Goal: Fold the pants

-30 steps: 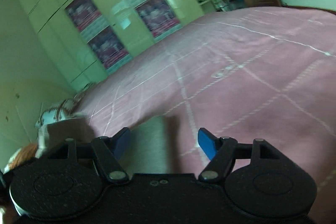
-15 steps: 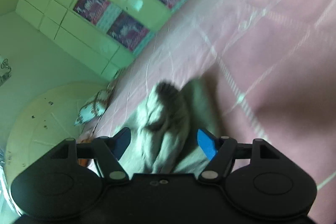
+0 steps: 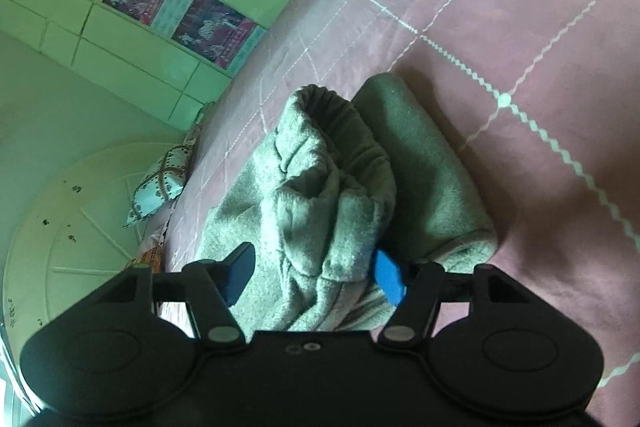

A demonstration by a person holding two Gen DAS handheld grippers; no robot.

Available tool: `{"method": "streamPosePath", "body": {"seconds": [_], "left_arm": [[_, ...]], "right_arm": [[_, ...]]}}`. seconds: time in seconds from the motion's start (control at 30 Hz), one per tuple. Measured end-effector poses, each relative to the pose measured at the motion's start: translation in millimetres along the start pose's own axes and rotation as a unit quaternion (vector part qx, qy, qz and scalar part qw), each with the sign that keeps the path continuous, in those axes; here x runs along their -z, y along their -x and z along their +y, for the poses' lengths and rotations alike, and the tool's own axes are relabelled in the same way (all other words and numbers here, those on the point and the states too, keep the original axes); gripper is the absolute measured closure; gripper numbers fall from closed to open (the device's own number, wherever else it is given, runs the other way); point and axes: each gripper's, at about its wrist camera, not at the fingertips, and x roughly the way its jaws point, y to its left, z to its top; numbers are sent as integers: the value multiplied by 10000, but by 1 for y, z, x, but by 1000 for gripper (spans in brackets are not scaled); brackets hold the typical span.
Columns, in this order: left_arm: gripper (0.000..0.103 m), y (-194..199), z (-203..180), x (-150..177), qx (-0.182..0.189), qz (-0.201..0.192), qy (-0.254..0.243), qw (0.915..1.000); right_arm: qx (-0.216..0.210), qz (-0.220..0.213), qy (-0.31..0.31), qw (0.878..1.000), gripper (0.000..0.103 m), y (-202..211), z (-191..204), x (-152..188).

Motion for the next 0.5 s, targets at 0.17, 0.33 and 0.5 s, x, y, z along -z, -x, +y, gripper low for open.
{"method": "streamPosePath", "body": {"seconds": [0.17, 0.33, 0.5], "left_arm": [[21, -2, 0, 1, 127, -75, 100, 9998], [21, 6, -5, 4, 272, -288, 74, 9992], [21, 1, -21, 1, 311, -266, -76, 9991]], "right_arm": [[548, 200, -31, 9983, 51, -23, 14, -5], [840, 34, 209, 9962, 71, -23, 28, -2], [1, -315, 759, 9966, 74, 2, 69, 2]]}}
